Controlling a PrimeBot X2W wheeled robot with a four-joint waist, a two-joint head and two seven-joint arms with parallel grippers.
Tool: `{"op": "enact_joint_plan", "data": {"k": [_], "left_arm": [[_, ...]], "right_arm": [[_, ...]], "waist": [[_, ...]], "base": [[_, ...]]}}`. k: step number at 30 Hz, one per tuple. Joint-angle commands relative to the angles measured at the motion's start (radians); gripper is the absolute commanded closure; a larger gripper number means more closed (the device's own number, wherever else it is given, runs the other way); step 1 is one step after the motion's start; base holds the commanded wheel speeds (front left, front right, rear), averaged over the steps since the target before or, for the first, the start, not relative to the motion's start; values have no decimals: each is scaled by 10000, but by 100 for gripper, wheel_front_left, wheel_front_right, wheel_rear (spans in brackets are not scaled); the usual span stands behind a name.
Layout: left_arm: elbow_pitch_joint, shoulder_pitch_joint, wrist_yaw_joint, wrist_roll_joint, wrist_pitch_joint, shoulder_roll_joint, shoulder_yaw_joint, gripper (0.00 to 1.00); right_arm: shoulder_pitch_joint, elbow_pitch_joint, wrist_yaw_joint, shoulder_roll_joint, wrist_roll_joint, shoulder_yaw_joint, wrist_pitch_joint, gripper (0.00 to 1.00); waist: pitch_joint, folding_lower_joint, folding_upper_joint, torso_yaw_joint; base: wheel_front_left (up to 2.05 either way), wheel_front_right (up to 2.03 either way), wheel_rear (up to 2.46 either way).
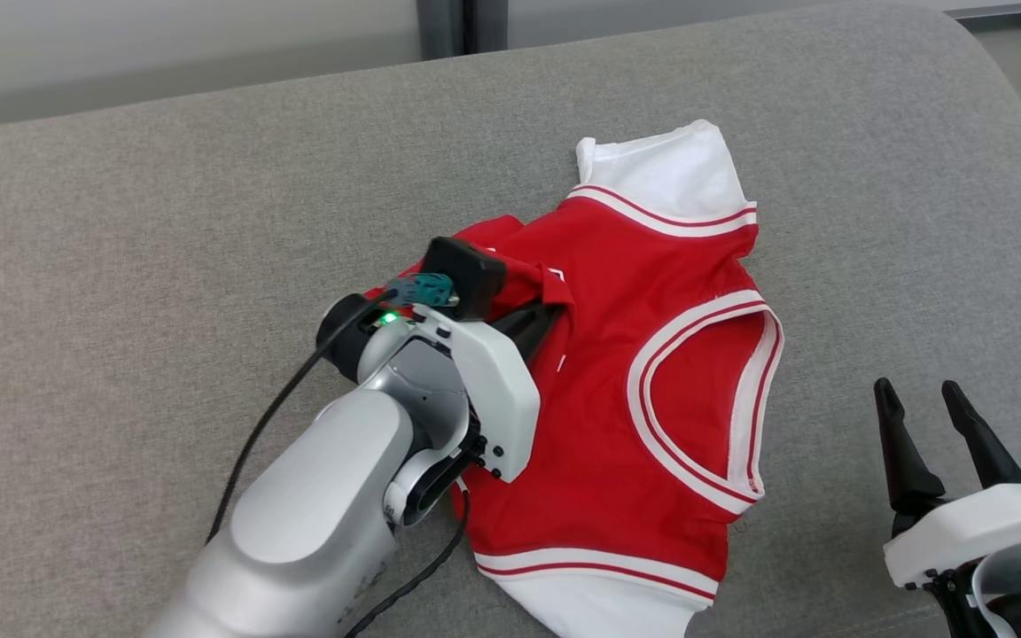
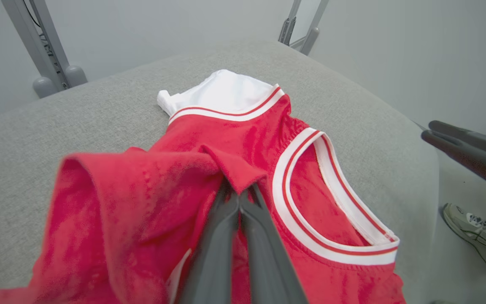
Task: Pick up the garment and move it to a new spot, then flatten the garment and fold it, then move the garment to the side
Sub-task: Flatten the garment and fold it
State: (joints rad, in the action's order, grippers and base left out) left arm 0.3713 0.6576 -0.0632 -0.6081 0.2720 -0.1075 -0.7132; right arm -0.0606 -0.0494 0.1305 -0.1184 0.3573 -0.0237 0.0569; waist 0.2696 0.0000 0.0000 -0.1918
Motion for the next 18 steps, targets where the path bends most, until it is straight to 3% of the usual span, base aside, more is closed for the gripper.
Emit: {"op": "enact_joint_plan", "data": {"k": [1,5,10,15,18], "left_arm": [[383,218,-114,61,-127,20,-110,0],[1255,460,-364,-132,-650,345,-402,0],[1010,93,-489,-429,-1079,417,-592,0],[264,-423,-169,-593,-1160,117,-397,0],[-300,-892,244,-788,-977,-294,-103,0]], "right_arm": [[-183,-50,6,-16,-53,39,-24,0],[-186,-205,6,-88,-26,38,-29,0],[99,-376,6,-200,31,-12,25,0],[302,-355,6,-249,71,-85,106,0],[445,-301,6,-294,119,-101,139,0]], "waist": [[-12,0,0,27],[-204,0,0,269],[-715,0,0,719],[-1126,0,0,1009],[-1291,0,0,1094]], "base": [[0,0,0],[0,0,0],[0,0,0],[0,0,0],[0,0,0]]}}
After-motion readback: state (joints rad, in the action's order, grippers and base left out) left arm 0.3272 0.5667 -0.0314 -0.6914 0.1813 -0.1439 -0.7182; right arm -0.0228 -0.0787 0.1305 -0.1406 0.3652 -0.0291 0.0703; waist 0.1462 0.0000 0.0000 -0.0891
